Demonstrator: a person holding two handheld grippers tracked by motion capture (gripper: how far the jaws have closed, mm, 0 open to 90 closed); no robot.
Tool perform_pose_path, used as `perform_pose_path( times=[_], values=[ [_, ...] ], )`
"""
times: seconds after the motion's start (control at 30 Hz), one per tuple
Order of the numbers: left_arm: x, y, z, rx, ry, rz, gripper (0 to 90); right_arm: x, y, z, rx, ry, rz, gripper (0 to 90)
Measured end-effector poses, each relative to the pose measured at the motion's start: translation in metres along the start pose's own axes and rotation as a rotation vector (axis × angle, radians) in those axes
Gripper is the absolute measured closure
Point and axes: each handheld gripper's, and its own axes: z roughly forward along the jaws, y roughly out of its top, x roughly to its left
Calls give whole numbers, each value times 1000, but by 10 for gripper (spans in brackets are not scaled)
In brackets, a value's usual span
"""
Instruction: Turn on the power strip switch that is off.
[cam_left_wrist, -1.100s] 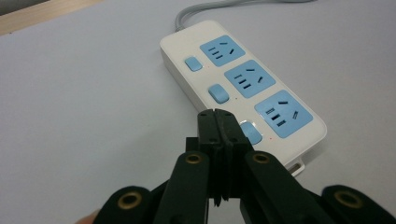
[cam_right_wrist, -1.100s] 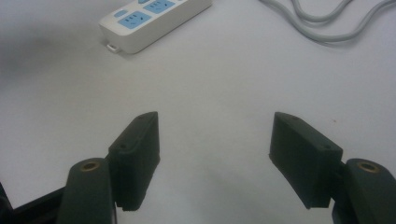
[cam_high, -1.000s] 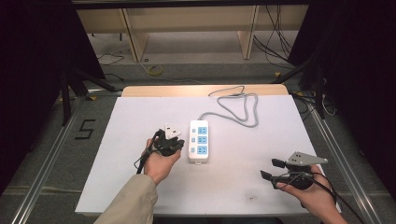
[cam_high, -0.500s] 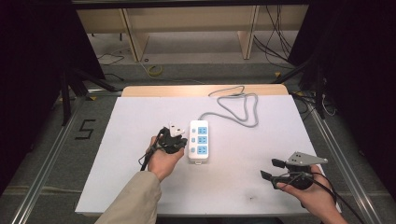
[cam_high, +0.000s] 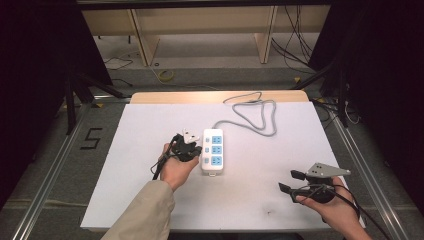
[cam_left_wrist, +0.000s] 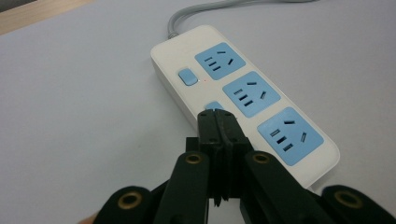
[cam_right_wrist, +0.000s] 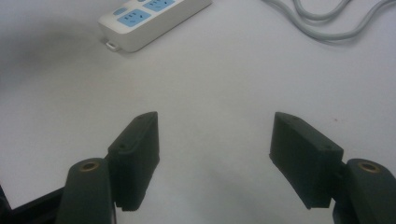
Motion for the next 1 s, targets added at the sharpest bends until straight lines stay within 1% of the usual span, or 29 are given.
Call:
perform_pose_path(
  times=[0.13,0.33,0.63,1.0],
  values=[
    [0,2,2,1,-3,6,896,1,0,1,2,2,1,333],
    [1,4,5,6,-6,-6,896,1,0,1,2,4,0,332],
    [-1,10,10,20,-12,1,897,1,0,2,2,4,-2,332],
    [-1,15,19,38,-16,-9,897,1,-1,1,4,1,0,332]
  ],
)
